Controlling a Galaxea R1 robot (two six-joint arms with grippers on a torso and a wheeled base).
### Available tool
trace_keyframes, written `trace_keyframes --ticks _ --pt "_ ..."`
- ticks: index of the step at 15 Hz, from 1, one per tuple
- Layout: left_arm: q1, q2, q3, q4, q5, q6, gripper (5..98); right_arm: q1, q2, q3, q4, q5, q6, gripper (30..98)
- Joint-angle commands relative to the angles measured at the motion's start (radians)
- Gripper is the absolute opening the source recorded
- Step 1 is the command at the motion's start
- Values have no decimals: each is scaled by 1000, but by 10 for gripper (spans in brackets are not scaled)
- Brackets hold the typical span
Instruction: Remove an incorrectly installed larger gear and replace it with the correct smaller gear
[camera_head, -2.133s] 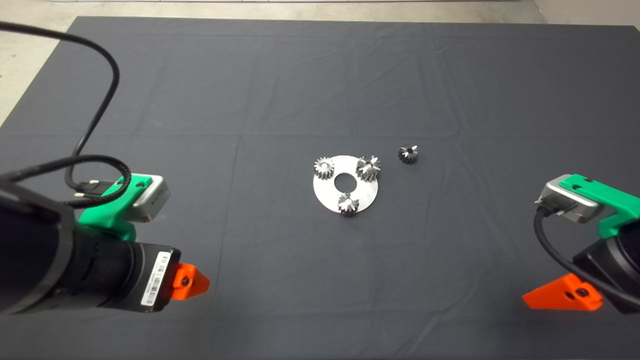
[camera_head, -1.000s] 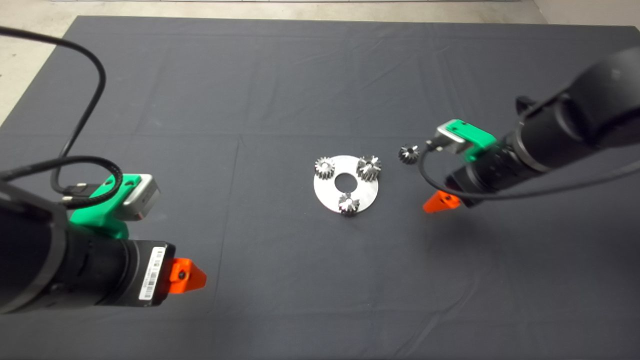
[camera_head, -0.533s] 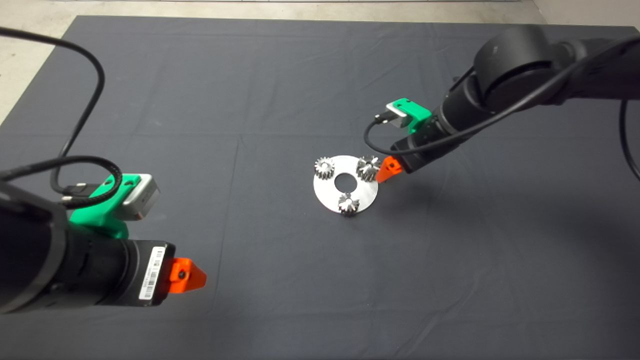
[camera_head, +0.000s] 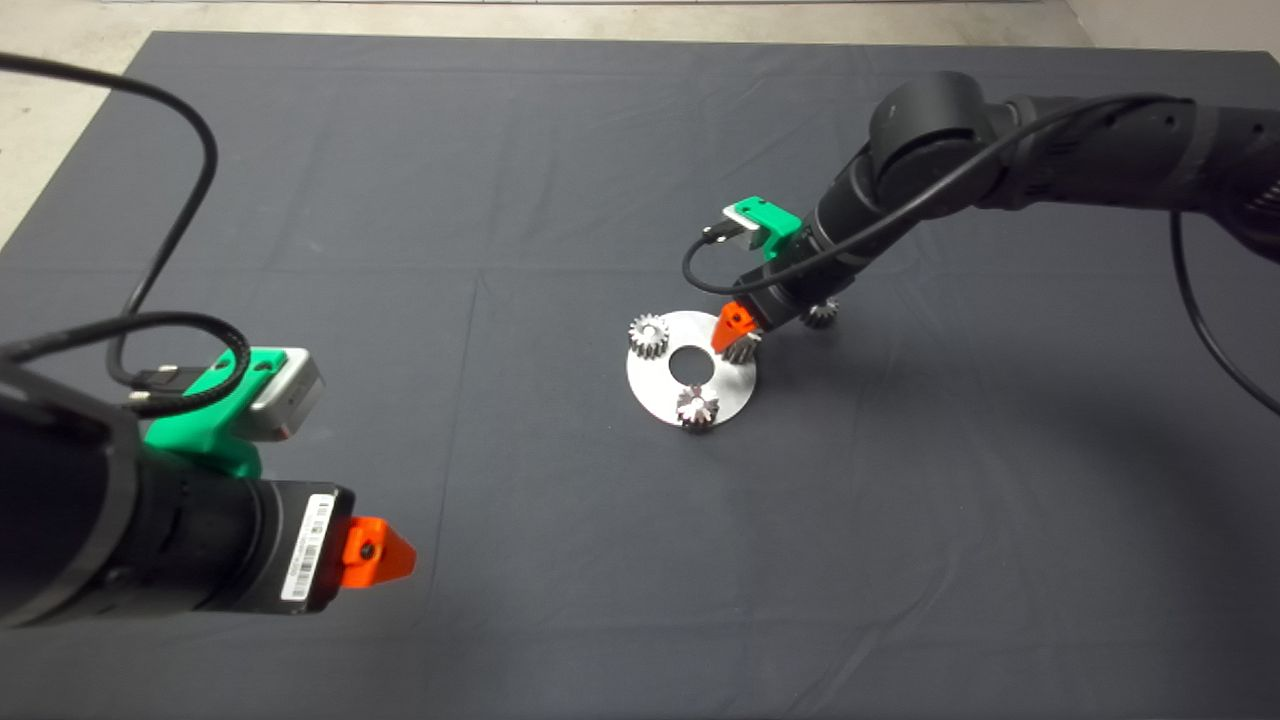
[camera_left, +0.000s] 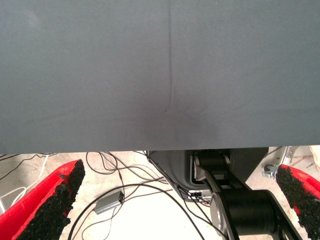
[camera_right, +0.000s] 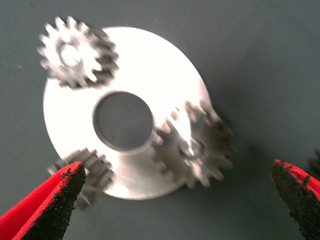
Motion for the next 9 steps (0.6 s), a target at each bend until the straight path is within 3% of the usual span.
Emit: trace_keyframes --ticks 1,4,9 --pt "-12 1 18 -14 24 -5 979 6 43 -22 -94 2 -32 980" --pt "-12 -1 19 -14 24 -5 979 -11 55 -14 -164 -11 -35 980" --pt "-12 -1 19 -14 24 -5 979 -31 13 50 -233 -57 -35 980"
